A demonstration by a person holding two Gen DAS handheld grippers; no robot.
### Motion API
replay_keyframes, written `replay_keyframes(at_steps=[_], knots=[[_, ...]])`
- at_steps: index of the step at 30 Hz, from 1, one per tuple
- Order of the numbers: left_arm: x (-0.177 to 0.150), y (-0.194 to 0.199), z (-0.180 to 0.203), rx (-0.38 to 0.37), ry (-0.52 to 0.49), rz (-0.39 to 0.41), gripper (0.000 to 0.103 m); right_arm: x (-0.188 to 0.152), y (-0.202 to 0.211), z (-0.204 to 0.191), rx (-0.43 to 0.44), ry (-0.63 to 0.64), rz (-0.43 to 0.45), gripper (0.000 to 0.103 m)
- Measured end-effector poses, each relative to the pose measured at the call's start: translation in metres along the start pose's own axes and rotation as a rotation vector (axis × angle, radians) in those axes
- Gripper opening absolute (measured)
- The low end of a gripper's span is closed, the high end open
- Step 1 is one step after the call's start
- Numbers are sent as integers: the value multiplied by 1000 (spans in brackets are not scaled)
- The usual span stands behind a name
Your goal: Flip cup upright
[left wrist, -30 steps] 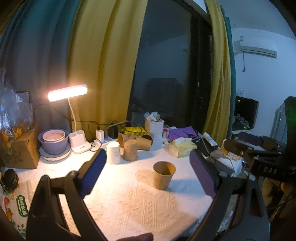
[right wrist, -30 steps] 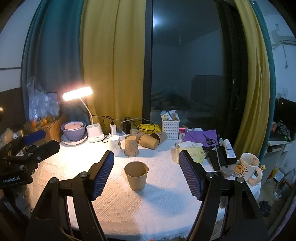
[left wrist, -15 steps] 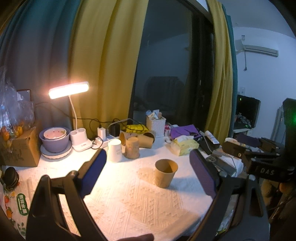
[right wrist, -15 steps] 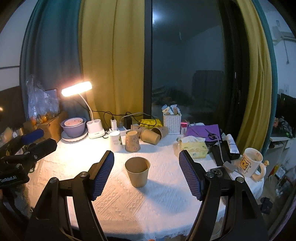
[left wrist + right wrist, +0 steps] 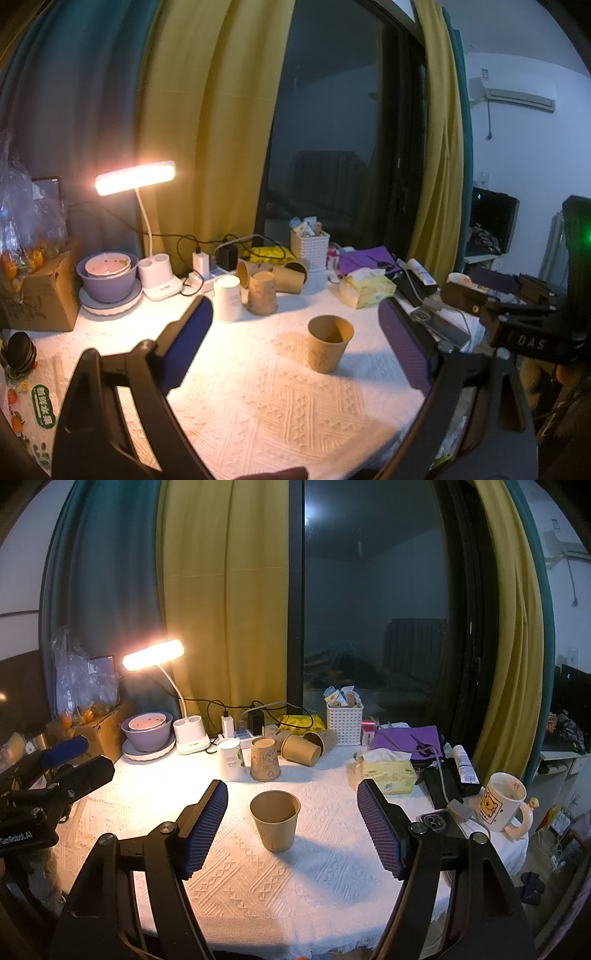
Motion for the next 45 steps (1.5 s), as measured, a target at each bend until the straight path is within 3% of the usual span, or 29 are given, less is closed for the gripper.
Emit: replay_keyframes(at_steps=[45], knots=[[-1, -1, 1, -3, 1, -5, 92, -7, -4, 0, -1, -4, -9, 76]])
Point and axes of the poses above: each gripper's, at about its wrist camera, not at the fingertips, and y roughly against the way its jaws point, z to its right, x to its top, the point moved 5 cm from there along -y, roughly the way its jaws point, and after that the axes turned 1 degree about z, right-handed, at the moved point
